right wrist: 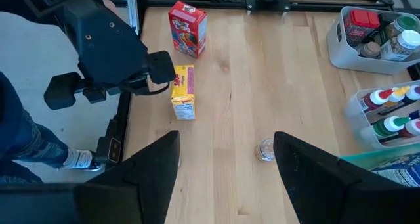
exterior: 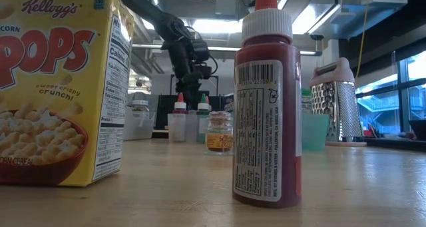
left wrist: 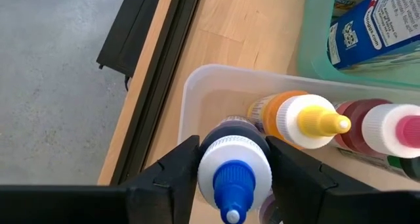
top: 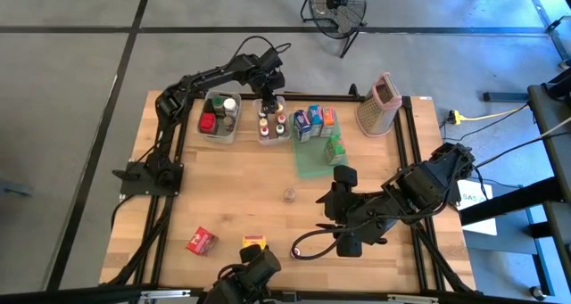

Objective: Pick & Place Kitchen Items
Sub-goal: Put the blue food coloring bottle into the transparent bin

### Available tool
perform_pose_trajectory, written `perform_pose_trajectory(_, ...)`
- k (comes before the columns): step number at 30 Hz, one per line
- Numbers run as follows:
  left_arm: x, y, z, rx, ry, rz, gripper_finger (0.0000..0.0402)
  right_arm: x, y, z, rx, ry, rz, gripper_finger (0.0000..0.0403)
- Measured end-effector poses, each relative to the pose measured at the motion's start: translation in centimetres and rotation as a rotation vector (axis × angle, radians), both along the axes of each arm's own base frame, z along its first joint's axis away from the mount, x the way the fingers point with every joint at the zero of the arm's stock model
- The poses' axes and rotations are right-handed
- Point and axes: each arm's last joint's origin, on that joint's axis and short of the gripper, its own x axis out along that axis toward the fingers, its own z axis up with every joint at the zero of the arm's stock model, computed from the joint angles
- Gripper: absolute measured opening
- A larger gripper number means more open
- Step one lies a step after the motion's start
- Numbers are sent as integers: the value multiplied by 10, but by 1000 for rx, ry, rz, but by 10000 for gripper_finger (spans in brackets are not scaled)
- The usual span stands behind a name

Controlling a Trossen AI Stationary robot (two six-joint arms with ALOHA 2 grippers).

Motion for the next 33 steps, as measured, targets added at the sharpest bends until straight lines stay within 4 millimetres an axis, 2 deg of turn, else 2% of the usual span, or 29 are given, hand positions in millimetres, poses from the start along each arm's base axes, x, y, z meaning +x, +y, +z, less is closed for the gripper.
perform_pose_trajectory(10,1,-1,-1,-2,1,-4,162,1,-1,0,4,-3,-6,250)
perform_pose_trajectory(21,4,1,-23,-49,51,-5,162,2,-2,1,7,-8,-9,250)
perform_pose_trajectory(33,5,1,-24,-63,41,-3,166,5,-7,0,-6,-7,-14,250)
